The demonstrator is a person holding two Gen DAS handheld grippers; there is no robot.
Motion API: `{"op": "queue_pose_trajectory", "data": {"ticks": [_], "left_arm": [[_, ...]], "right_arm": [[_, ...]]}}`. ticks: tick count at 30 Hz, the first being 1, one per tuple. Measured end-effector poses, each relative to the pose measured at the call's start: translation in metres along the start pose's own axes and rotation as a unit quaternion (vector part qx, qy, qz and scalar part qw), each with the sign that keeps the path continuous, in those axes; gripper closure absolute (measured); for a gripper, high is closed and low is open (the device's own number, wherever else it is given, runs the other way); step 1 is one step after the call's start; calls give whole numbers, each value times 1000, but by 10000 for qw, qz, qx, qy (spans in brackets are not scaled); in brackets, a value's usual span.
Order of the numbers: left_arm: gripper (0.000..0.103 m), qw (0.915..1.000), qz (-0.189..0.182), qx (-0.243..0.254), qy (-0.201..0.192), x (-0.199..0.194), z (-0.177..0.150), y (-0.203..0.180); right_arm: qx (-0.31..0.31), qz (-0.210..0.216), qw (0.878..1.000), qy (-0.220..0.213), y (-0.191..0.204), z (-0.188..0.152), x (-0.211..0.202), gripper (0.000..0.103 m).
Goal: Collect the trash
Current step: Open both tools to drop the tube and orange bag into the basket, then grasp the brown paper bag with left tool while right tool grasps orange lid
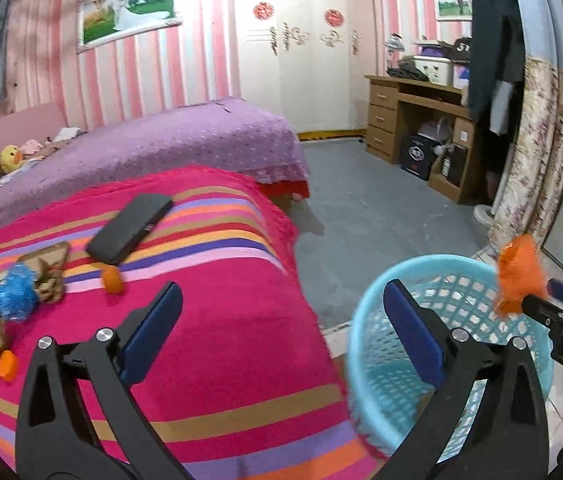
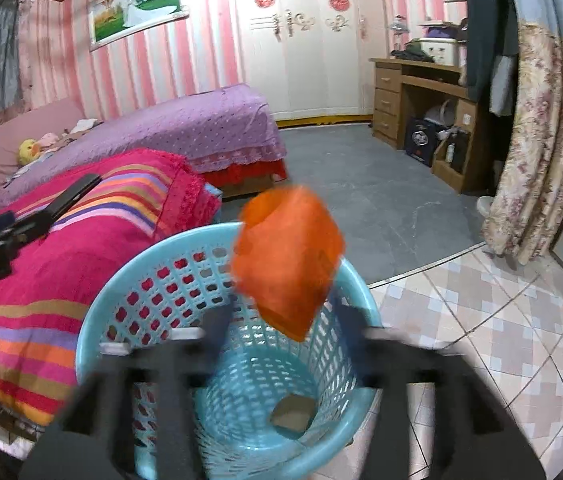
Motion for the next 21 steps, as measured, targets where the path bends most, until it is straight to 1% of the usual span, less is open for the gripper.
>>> {"op": "queue_pose_trajectory", "data": {"ticks": [1, 2, 3, 5, 8, 11, 13, 14, 17, 20, 21], "left_arm": [[6, 10000, 39, -19, -19, -2, 0, 8], [6, 9999, 105, -34, -33, -5, 0, 16], [6, 9999, 157, -35, -38, -7, -1, 22], [6, 9995, 308, -6, -73, -13, -2, 40], [6, 9986, 511, -43, -143, -24, -4, 70], [6, 9973, 701, -80, -187, -34, -4, 101], [6, 9957, 883, -60, -264, -43, -4, 127], [6, 9942, 1041, -33, -274, -47, -4, 142], [6, 9923, 1216, -59, -235, -52, -7, 177], [6, 9895, 1428, -134, -185, -56, -11, 217], [6, 9881, 1514, -214, -143, -56, -13, 236]], "right_arm": [[4, -41, 10000, -18, 2, 2, -1, 35], [18, -100, 9999, -102, 5, 6, -5, 30], [23, -122, 9997, -187, 8, 8, -8, 22], [-6, -223, 9991, -348, 17, 14, -14, 10], [-91, -171, 9991, -375, 33, 18, -15, 9], [-244, -64, 9986, -458, 60, 21, -19, 9], [-277, 32, 9982, -527, 73, 23, -22, 8], [-270, 107, 9980, -569, 81, 25, -23, 8], [-222, 362, 9972, -619, 104, 28, -23, 8], [-246, 472, 9968, -602, 122, 28, -18, 8], [-276, 504, 9966, -583, 130, 28, -15, 8]]}}
Point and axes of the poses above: each gripper's, at about its wrist camera, not at the fingertips, and x roughly the way its jaws point, y to its left, z to its top, the point moved 6 cm from there along x, roughly the way its jaws point, and after that the axes turned 11 degrees about z, right-handed, at the moved point
